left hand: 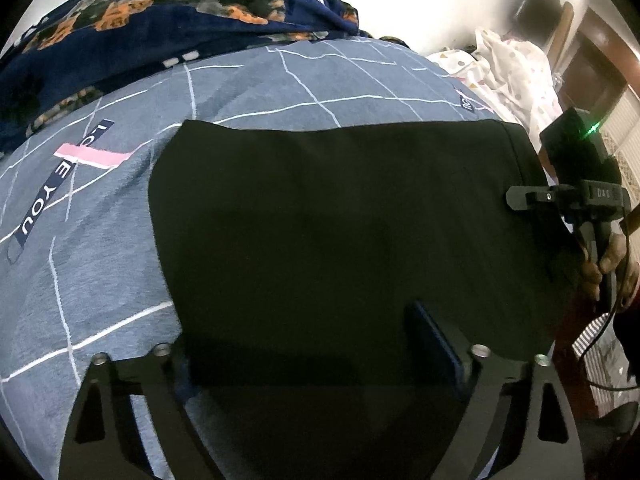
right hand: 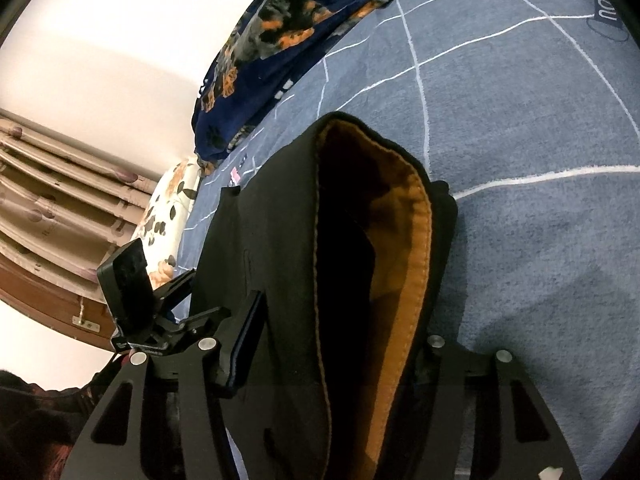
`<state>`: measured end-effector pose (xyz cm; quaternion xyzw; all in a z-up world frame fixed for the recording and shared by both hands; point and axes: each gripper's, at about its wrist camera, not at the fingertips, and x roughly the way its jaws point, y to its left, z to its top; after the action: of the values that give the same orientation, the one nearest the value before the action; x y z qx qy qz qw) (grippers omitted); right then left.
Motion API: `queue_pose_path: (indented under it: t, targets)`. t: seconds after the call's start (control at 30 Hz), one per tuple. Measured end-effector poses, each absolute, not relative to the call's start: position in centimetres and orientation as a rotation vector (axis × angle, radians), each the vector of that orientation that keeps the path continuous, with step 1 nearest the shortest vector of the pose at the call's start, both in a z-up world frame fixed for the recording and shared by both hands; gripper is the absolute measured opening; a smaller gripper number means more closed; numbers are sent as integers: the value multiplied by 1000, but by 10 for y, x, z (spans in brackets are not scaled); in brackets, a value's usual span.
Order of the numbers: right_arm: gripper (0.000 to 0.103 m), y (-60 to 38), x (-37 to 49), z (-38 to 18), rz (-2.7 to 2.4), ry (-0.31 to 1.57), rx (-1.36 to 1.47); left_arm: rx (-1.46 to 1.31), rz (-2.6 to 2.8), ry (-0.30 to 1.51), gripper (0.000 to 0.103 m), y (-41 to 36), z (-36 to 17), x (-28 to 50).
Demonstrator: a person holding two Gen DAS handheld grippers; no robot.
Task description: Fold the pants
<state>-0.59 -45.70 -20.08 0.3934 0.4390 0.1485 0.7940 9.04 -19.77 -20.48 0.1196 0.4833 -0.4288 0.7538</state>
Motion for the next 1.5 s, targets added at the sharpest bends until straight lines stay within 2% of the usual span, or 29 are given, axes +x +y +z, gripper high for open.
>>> queue_pose_path:
  t: [0.07, 0.2, 0.33, 0.37, 0.57, 0.73, 0.83, 1.2, 1.23, 1.5]
  targets:
    - [55, -457, -5, -201, 323, 947, 845, 253, -931, 1057, 74, -196, -204, 92]
    - [55, -458, -3, -201, 325, 948, 848, 235, -926, 1058, 66, -193, -203, 95]
    - [54, -457, -4, -201, 322, 944, 848, 205, -930, 1050, 47, -190, -202, 97]
    - [52, -458, -4, -202, 320, 945, 848, 195, -931, 1049, 43, -189, -202, 98]
    - [40, -454, -6, -202, 292, 937, 862, 228, -908, 999, 34, -190, -195, 89]
    - [31, -454, -10, -203, 291, 896, 982, 198, -885, 960, 21, -183, -182, 86]
    - [24, -449, -10, -193, 321, 857, 1033, 186, -881, 940, 17, -177, -173, 83]
    - [23, -399, 30, -152, 411, 827, 1028, 91, -792, 884, 13, -125, -136, 103]
    - [23, -393, 36, -150, 421, 826, 1029, 75, -781, 877, 10, -117, -132, 107]
    - [23, -348, 99, -138, 512, 815, 1070, -11, -665, 838, 9, -60, -107, 146]
